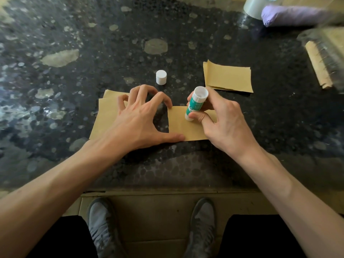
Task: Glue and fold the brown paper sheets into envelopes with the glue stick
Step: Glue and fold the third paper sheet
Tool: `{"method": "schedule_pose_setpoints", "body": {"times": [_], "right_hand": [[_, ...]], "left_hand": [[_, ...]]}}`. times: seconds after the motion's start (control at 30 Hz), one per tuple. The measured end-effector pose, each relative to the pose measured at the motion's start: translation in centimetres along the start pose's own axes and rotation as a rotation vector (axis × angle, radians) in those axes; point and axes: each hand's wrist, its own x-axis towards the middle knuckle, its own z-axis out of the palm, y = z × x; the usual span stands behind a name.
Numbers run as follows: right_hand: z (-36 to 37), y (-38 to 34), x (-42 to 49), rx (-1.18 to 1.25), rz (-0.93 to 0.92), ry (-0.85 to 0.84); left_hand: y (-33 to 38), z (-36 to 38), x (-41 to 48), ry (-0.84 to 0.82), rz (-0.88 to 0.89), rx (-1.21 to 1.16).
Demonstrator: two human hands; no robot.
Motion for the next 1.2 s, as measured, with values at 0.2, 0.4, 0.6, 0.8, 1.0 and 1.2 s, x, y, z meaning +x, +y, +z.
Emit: {"method": "schedule_pose_setpoints", "body": {"times": [0.2, 0.4, 0.6, 0.8, 1.0, 1.2], "right_hand": [[-0.1, -0.1, 0.6, 0.008, 0.013, 0.007], [-0.1, -0.2, 1.1, 0.015, 0.009, 0.019], [0.0, 0.0, 1.6, 0.025, 0.008, 0.016], [0.2, 0.2, 1.9, 0.038, 0.001, 0.027], [0.3, 0.4, 2.0, 0.037, -0.008, 0.028], [0.3, 0.3, 2.1, 0.024, -0.014, 0.033]], "left_hand": [[0.1, -0.1, 0.0, -0.016, -0.004, -0.003], [0.1, -0.1, 0.1, -0.020, -0.006, -0.004], [0.0, 0.0, 0.1, -0.002, -0.004, -0.009], [0.0, 0.0, 0.1, -0.001, -0.002, -0.008], [0.0, -0.1, 0.1, -0.004, -0.001, 0.001], [0.1, 0.0, 0.0, 0.002, 0.003, 0.001]]}}
